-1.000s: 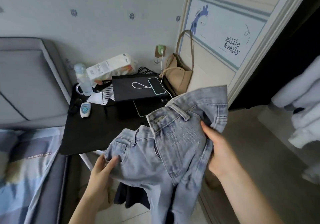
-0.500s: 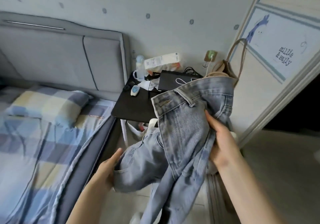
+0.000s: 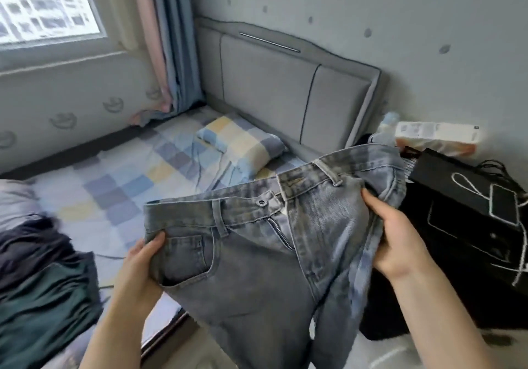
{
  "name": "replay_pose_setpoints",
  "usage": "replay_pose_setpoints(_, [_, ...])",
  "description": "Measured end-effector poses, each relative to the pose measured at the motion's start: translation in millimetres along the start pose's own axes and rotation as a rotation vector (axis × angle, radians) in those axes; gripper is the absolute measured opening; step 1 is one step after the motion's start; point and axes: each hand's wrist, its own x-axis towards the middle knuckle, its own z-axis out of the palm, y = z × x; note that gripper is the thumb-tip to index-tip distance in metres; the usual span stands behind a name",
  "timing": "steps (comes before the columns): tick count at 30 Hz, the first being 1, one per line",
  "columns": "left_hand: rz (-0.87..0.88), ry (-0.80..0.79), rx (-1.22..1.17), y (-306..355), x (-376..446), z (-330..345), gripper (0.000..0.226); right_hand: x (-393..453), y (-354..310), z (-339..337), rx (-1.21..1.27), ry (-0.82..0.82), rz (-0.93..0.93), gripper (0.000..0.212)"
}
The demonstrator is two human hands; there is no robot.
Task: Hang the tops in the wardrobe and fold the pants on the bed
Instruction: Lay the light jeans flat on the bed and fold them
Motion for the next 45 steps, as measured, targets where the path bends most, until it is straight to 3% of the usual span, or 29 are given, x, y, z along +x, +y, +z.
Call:
replay_pose_setpoints(5, [0.200, 0.112, 0.057, 48.1, 17.9, -48.7, 0.022, 56.1, 6.0, 65.4, -0.158, -0.042, 0.136, 0.044])
replay_pose_setpoints(11, [0.317, 0.308, 0.092, 99.1, 77.2, -115.1, 0.021, 140.4, 18.7, 150.8, -0.340, 0.008, 0.041, 0.039])
replay_pose_setpoints(23, [0.389, 0.433, 0.252, 162.1, 183.2, -177.3, 0.015, 251.4, 35.0, 238.6, -0.608, -0.008, -0.147, 0.018])
replay_pose_setpoints(26, [0.427, 0.465, 0.315, 169.7, 197.4, -182.3, 0.017, 286.4, 30.2, 249.8, -0.598, -0.090, -0.178, 0.013])
replay_pose_setpoints(30, [0.493, 0.546, 0.353, 175.8, 214.7, -182.2, 0.021, 344.8, 8.1, 265.6, -0.571, -0.255, -0.079, 0.014])
replay_pose_setpoints(35, [0.528, 0.591, 0.369, 186.6, 236.3, -168.3, 0.035, 427.7, -14.9, 285.7, -0.612, -0.350, 0.004, 0.016])
replay_pose_setpoints(40, [0.470, 0.701, 0.353, 181.5, 273.0, -137.3, 0.046, 503.5, -24.2, 304.3, -0.643, -0.447, 0.138, 0.034])
replay_pose_setpoints(45, [0.327, 0.841, 0.287, 155.2, 300.0, -122.7, 0.016, 560.1, 3.2, 314.4, -0.684, -0.488, 0.175, 0.027])
